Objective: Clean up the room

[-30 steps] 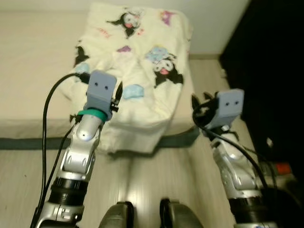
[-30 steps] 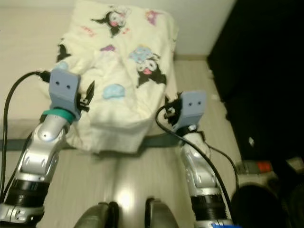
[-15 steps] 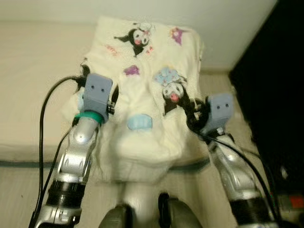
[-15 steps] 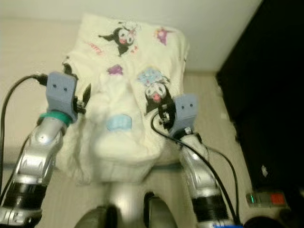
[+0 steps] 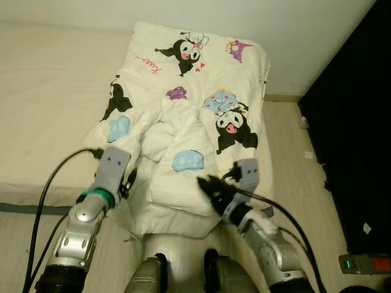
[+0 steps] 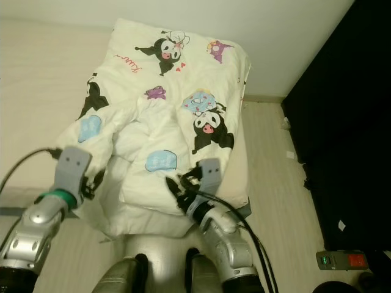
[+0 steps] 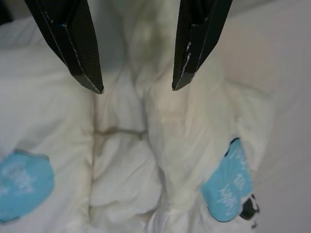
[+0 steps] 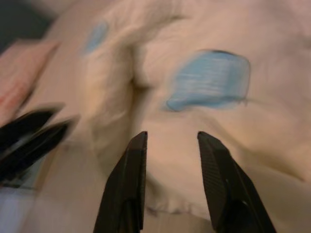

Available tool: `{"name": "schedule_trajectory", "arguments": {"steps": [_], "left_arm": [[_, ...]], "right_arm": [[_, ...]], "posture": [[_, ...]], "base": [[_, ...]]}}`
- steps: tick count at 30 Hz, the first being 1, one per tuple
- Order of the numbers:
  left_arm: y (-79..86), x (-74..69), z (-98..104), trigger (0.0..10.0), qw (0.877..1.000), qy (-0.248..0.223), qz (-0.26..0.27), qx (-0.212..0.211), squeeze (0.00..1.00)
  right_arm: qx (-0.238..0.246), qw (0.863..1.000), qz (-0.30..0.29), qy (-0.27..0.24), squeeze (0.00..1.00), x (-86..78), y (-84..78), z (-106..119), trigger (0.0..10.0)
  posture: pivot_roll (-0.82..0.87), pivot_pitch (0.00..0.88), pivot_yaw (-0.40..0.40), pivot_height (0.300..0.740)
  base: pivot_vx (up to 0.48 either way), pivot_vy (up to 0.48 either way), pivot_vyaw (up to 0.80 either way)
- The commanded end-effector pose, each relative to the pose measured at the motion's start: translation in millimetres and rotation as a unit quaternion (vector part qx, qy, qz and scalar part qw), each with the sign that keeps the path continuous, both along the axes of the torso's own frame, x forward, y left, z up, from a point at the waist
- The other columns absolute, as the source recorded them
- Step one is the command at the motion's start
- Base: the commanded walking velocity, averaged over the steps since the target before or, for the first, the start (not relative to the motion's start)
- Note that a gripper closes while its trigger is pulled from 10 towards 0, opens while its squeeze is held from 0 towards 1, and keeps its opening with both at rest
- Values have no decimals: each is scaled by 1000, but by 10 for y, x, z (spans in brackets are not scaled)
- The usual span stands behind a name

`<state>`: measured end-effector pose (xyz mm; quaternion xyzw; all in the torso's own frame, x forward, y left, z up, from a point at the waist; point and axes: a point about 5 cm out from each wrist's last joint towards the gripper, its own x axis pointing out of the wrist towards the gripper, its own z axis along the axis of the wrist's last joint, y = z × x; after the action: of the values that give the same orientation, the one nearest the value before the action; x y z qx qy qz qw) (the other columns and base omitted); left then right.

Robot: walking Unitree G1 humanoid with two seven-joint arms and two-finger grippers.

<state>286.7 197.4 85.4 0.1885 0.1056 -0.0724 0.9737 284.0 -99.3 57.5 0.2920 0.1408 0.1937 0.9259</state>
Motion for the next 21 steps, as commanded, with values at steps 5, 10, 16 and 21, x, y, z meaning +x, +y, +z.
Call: {"name": "schedule_trajectory", "arguments": {"steps": [5,10,16,21], "left_arm": [[-107,51,157,10000,999,-33,-24,17,0],[-144,101,243,10000,998,-47,-33,13,0],[-179,106,289,10000,997,-57,-54,25,0],[-161,97,322,10000,996,-60,-51,27,0]], "right_arm": [[100,957,-197,188,0,52,-192,-386,10000],[99,939,-234,232,0,13,-284,-499,10000],[186,929,-181,263,0,10,-62,-540,10000],[175,931,-172,271,0,1,3,-575,10000]], "posture": [[-15,185,49,740],[-16,193,52,740],[6,216,68,740],[32,227,69,740]], "base": [[0,0,0],[0,0,0],[0,0,0],[0,0,0]]}}
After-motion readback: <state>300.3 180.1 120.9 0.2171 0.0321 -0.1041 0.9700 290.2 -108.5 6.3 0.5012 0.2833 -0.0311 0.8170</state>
